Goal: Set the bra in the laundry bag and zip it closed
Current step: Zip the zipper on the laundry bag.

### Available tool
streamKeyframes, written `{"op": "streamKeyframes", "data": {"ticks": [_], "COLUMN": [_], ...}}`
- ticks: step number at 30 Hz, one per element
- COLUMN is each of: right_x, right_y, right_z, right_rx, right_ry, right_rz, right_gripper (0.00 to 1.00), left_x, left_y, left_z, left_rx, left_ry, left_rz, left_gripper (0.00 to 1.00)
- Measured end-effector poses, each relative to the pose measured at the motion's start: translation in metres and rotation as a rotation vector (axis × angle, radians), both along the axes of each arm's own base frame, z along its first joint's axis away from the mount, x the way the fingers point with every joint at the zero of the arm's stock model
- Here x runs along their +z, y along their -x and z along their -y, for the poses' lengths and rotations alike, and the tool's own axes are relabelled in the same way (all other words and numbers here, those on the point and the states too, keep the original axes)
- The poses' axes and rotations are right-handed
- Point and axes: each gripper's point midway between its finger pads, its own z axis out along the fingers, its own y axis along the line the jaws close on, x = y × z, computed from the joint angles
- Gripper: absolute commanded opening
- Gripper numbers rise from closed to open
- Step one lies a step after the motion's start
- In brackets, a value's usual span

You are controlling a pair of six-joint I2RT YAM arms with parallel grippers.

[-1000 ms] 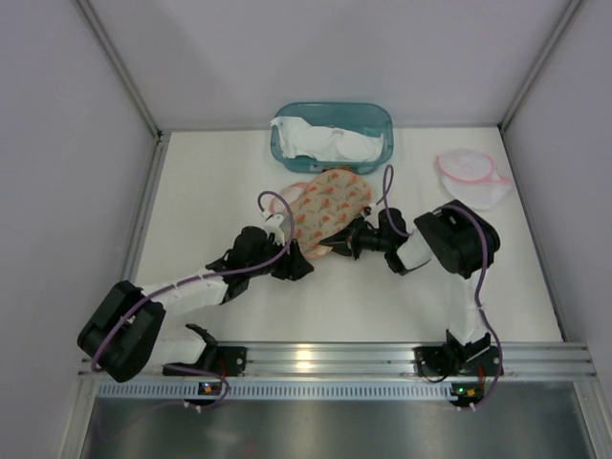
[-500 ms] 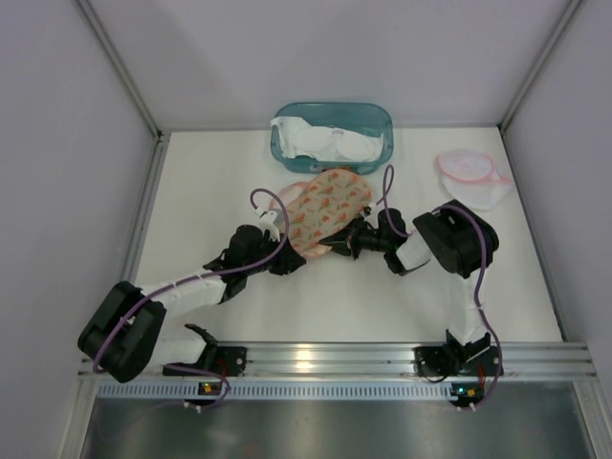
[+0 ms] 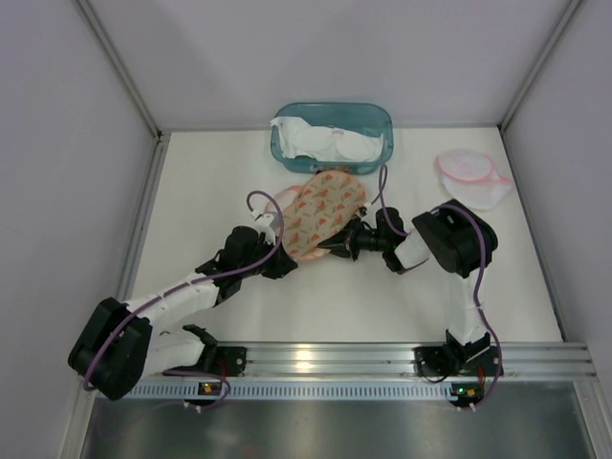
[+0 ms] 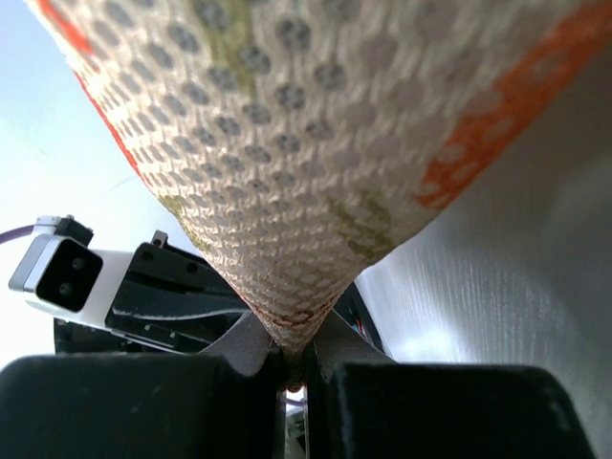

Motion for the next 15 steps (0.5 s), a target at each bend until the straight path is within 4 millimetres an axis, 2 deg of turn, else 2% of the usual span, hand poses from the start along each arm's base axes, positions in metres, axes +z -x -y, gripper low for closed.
{"op": "streamKeyframes", "data": {"ticks": [5,11,13,14,15], "right_x": [-0.006,-0.013,-0.016,-0.017,-0.019], "right_y": [0.003,-0.001,-0.004,-0.005,-0.005], "right_z": [0.002,0.003,0.004,0.004,0.005], "right_rx": [0.043,0.108,0.133,0.143,0.148], "right_ry": [0.026,0.082,0.106,0.115,0.124], "right_rz": [0.023,0.059,0.068,0.072,0.07], "right_gripper": [0.0,0.0,0.26,0.51,0.6], "left_x": [-0.014,-0.028,-0.03,-0.029,-0.028], "left_y": [0.005,0.004,0.002,0.002,0.003], "left_z": [-0.014,-0.018,-0.017,-0.016,-0.016], "left_rx": [0.004,-0.044,-0.069,-0.084,-0.092], "left_ry": [-0.108,-0.216,-0.24,-0.245,-0.248], "left_rz": [-0.074,-0.149,-0.16,-0.159,-0.158], "left_gripper": [0.0,0.0,0.0,0.0,0.0]}}
